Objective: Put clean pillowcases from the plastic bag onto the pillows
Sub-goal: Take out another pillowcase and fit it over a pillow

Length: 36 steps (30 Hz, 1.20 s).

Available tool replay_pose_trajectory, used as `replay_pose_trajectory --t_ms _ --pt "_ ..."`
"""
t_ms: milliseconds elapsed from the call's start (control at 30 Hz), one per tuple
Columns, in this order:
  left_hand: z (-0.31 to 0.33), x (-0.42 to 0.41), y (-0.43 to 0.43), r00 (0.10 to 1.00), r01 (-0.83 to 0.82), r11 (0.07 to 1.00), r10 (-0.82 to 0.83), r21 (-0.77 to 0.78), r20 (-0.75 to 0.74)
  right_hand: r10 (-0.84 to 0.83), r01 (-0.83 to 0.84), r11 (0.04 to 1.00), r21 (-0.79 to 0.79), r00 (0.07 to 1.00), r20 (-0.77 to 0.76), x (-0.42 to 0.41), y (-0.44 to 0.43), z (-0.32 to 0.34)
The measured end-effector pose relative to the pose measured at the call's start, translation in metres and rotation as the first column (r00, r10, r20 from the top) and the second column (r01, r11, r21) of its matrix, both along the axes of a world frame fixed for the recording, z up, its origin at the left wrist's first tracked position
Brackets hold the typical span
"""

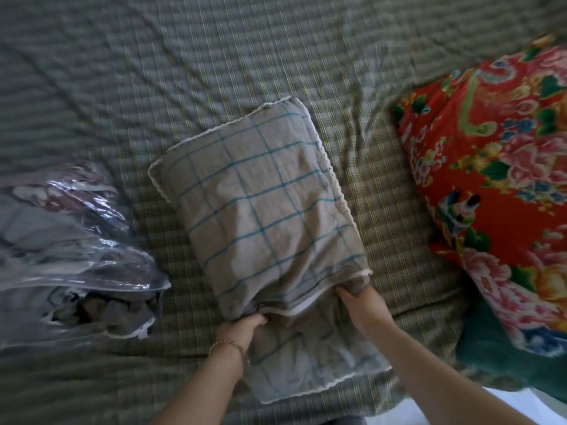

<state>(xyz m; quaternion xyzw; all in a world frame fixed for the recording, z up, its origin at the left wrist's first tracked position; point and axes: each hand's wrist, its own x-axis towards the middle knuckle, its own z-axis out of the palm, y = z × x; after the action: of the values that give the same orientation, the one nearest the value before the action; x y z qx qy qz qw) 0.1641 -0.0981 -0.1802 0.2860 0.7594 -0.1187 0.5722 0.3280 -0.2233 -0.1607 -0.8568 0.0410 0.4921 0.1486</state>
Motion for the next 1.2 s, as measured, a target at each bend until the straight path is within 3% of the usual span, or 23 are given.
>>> replay_pose_trajectory --t_ms 100,200,300,400,533,700,1000,1200 --pt "0.035 0.006 0.007 0.994 0.105 0.967 -0.11 0.232 0.01 -0.129 0.11 0.98 0.164 0.986 0.109 -0.003 0.005 0.041" --pt "0.088 0.01 0.031 0.969 0.129 0.846 -0.219 0.518 0.115 -0.271 0.172 0.907 0.385 0.937 0.219 -0.008 0.014 0.097" --pt "0.147 0.006 0.071 0.922 0.101 0.714 -0.329 0.693 0.204 -0.327 0.104 0.836 0.539 0.883 0.338 -0.028 0.03 0.159" --pt "0.21 -0.017 0.101 0.817 0.175 0.568 -0.539 0.804 0.203 -0.37 0.016 0.791 0.611 0.808 0.458 -0.072 0.043 0.222" --pt "0.266 -0.063 0.101 0.786 0.228 0.47 -0.605 0.853 0.124 -0.38 -0.066 0.791 0.608 0.726 0.573 -0.128 0.036 0.28" --pt "0.3 -0.15 0.072 0.724 0.253 0.464 -0.673 0.849 0.153 -0.268 -0.145 0.817 0.559 0.762 0.59 -0.191 0.007 0.31" --pt "0.341 -0.336 0.03 0.819 0.199 0.512 -0.555 0.835 0.144 -0.045 -0.304 0.827 0.473 0.803 0.595 -0.354 -0.02 0.348" --pt "0.384 -0.447 0.071 0.892 0.178 0.353 -0.453 0.919 0.001 0.005 -0.33 0.736 0.591 0.876 0.482 -0.445 0.037 0.367"
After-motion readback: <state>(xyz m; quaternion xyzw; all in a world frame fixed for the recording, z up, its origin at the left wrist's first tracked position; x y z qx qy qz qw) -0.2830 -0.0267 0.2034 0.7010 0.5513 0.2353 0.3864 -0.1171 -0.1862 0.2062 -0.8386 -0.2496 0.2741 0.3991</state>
